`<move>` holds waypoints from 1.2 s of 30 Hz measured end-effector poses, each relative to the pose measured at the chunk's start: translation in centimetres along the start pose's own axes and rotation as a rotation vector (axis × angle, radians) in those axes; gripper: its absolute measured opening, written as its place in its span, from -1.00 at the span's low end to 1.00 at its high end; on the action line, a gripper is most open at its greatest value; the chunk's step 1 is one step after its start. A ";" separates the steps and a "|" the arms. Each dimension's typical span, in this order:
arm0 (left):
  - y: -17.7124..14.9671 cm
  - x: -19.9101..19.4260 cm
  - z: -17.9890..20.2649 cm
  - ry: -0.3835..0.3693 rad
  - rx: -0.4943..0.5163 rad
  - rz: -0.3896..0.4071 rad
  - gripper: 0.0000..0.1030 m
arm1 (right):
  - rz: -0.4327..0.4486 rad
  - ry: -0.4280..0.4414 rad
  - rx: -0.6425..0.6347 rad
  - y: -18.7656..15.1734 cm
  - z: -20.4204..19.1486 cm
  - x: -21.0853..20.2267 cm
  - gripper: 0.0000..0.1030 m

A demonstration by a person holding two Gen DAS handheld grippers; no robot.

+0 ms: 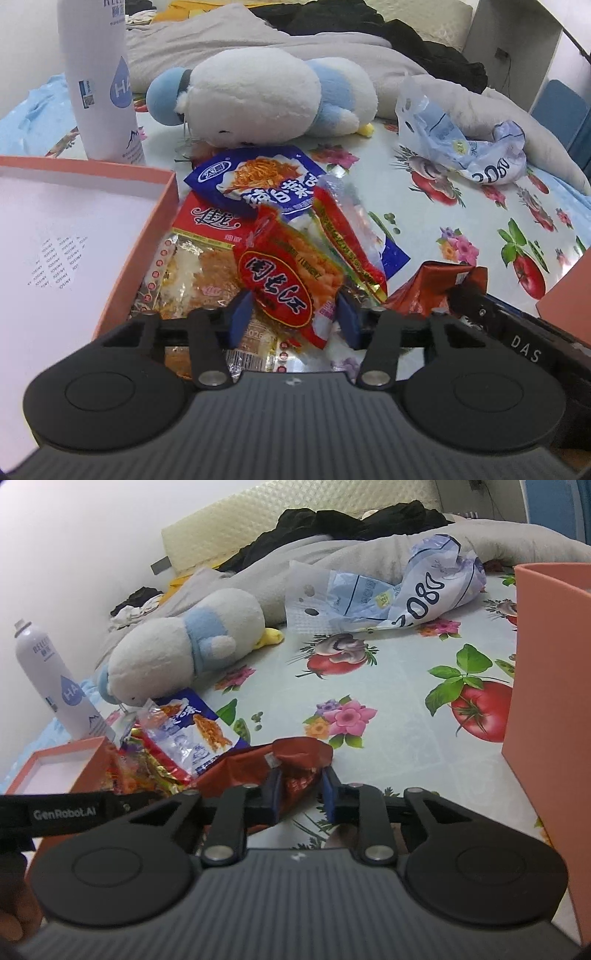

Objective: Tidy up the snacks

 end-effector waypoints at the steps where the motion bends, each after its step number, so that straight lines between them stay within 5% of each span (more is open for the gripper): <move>1: 0.0 0.0 -0.1 -0.001 -0.002 -0.002 -0.16 | 0.003 0.001 0.002 0.0 0.0 -0.2 -0.54; 6: -0.4 -0.5 -0.4 -0.024 -0.036 -0.009 -0.79 | 0.016 -0.004 -0.002 0.1 0.3 -1.4 -0.59; 22: -1.3 -9.4 3.3 -0.111 -0.076 0.102 -0.90 | 0.069 -0.025 -0.083 1.6 1.6 -8.8 -0.78; 36: -6.5 -17.2 9.4 -0.177 -0.011 0.089 -0.90 | 0.068 -0.029 -0.135 -1.2 4.1 -17.3 -0.81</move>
Point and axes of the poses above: each gripper's, at about its wrist camera, not at the fingertips, and x roughly the way its jaws point, z to its right, y to its top, the point moved 6 cm from there along x, roughly the way its jaws point, and after that the axes turned 14 degrees about -y, right-handed, at the moved point
